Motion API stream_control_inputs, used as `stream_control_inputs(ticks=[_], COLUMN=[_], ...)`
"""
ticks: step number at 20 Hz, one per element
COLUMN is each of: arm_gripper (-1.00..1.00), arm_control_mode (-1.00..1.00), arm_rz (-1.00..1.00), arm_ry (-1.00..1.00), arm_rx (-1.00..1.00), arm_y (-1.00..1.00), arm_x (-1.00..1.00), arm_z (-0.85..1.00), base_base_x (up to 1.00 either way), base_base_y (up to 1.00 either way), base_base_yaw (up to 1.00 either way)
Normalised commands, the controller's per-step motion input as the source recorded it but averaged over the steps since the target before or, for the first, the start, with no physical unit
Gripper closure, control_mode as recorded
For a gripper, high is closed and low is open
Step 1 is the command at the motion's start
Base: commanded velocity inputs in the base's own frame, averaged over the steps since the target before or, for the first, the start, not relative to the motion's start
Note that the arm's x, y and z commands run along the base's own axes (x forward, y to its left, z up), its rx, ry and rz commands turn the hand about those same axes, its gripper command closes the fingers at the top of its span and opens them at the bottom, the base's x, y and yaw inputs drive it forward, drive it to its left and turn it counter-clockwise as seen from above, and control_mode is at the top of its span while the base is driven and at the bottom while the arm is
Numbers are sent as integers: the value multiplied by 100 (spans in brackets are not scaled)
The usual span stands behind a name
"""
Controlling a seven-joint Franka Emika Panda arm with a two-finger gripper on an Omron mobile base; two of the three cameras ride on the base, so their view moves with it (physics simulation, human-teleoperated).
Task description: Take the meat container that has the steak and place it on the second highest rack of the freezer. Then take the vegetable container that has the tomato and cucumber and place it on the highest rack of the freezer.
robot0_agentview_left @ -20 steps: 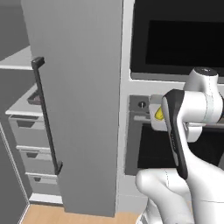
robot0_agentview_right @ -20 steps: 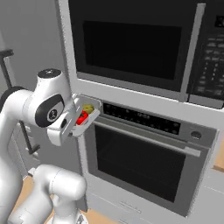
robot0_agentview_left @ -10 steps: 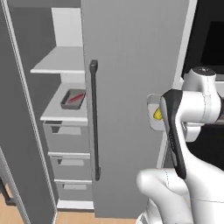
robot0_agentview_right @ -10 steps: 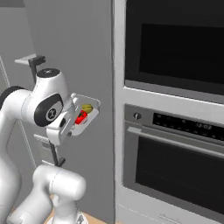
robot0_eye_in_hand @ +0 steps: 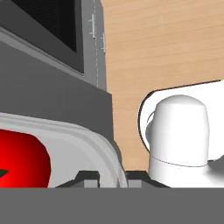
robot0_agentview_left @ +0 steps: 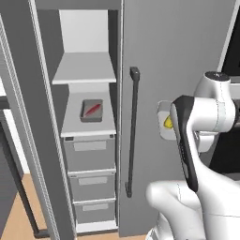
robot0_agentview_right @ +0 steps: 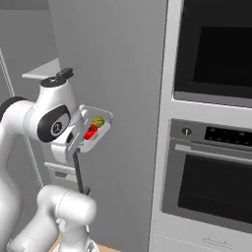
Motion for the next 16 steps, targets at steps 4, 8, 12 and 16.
stream_control_inputs(ticks=[4, 8, 12, 16], arm_gripper=[100, 100, 100, 100], arm_control_mode=[100, 100, 100, 100], arm_rz=[0, 0, 0, 0], arm_ry=[0, 0, 0, 0], arm_rx=[0, 0, 0, 0], arm_y=[0, 0, 0, 0], arm_x=[0, 0, 0, 0], arm_z=[0, 0, 0, 0], base_base_x=[24, 47, 46, 4], base_base_y=[1, 1, 27, 62], base_base_yaw=[-18, -10, -5, -7])
